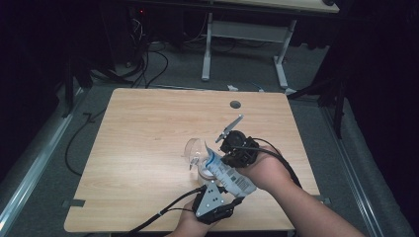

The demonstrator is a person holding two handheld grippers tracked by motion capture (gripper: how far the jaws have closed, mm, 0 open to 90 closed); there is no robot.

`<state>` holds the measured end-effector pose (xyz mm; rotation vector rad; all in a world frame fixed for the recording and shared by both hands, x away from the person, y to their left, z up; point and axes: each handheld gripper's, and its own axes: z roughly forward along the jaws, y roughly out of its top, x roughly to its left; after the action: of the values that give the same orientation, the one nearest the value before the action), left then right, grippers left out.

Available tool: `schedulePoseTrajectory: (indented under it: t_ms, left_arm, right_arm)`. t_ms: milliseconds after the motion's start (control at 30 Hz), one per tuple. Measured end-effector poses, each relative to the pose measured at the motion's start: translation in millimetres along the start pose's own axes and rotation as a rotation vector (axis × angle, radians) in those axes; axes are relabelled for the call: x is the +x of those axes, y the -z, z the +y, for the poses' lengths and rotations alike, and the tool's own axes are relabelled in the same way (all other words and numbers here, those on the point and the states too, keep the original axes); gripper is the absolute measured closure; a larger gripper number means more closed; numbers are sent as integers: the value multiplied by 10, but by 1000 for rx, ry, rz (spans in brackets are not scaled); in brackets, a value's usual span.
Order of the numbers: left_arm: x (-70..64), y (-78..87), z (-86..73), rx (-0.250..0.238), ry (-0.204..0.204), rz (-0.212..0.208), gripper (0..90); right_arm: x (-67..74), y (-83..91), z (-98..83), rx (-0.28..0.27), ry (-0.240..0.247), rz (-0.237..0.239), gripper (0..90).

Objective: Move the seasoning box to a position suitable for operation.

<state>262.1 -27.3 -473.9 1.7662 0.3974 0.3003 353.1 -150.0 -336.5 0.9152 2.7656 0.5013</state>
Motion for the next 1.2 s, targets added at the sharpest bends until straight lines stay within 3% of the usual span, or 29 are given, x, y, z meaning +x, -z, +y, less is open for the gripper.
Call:
schedulePoseTrajectory:
  t_ms: [1200]
  left_arm:
    - [31,-24,-145,36,4,4,591]
  right_arm:
    - [-1,-20,-35,7,-3,2,900]
